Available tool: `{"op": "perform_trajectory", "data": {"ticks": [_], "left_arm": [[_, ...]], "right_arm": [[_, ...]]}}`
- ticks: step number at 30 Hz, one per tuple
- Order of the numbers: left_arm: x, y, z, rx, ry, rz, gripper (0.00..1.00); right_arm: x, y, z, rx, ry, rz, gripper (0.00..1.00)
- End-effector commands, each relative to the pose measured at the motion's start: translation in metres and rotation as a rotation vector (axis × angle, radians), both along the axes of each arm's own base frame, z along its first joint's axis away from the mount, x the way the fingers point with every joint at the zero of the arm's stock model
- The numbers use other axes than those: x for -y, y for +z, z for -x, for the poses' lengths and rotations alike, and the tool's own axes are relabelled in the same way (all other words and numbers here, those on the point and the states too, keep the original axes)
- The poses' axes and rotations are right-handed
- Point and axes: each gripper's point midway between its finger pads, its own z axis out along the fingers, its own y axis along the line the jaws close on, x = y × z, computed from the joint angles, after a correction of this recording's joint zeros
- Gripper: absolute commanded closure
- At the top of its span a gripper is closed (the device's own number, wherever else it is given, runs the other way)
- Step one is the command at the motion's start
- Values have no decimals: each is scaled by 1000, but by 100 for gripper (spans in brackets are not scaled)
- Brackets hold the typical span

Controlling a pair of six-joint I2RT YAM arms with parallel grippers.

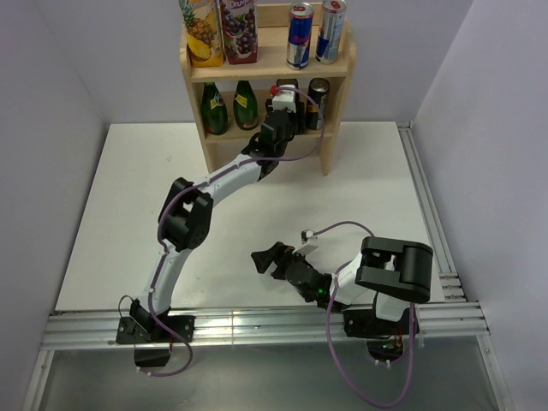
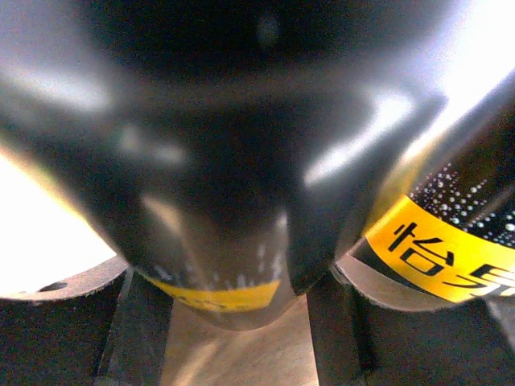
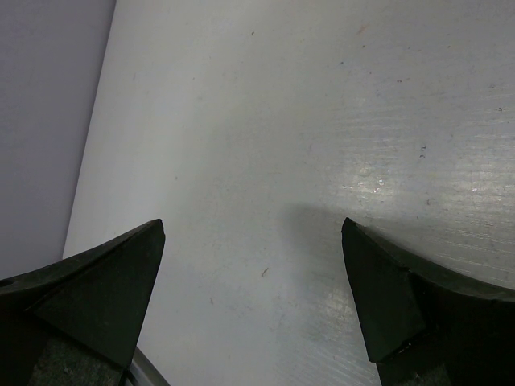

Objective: Place and organize the beverage onto the shelf

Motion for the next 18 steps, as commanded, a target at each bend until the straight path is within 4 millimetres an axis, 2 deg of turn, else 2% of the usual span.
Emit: {"op": "perform_trajectory", "data": {"ticks": [1, 3, 6, 9, 10, 11, 12, 14, 15, 17, 18], "left_arm": [[37, -18, 14, -34, -107, -22, 100], [38, -20, 14, -36, -105, -25, 99], [36, -24, 13, -41, -96, -35, 87], [35, -27, 16, -39, -91, -45, 60], [33, -25, 15, -36, -87, -45, 47], [32, -25, 15, -34, -82, -48, 42], [32, -28, 16, -39, -84, -54, 32], [31, -28, 17, -40, -76, -57, 26], [31, -28, 17, -41, -79, -58, 19], [30, -29, 17, -43, -76, -61, 17], [30, -30, 17, -45, -75, -63, 9]], "right_arm": [[80, -101, 37, -176, 41, 445, 0], [78, -100, 37, -175, 38, 440, 0], [79, -101, 38, -175, 43, 447, 0], [78, -101, 37, -175, 45, 444, 0], [78, -101, 37, -174, 45, 444, 0], [77, -101, 37, -175, 47, 445, 0], [77, -101, 37, -175, 47, 443, 0], [77, -101, 37, -175, 47, 443, 0], [77, -100, 37, -175, 45, 442, 0], [76, -100, 36, -174, 43, 440, 0], [77, -101, 37, -176, 44, 443, 0]]}}
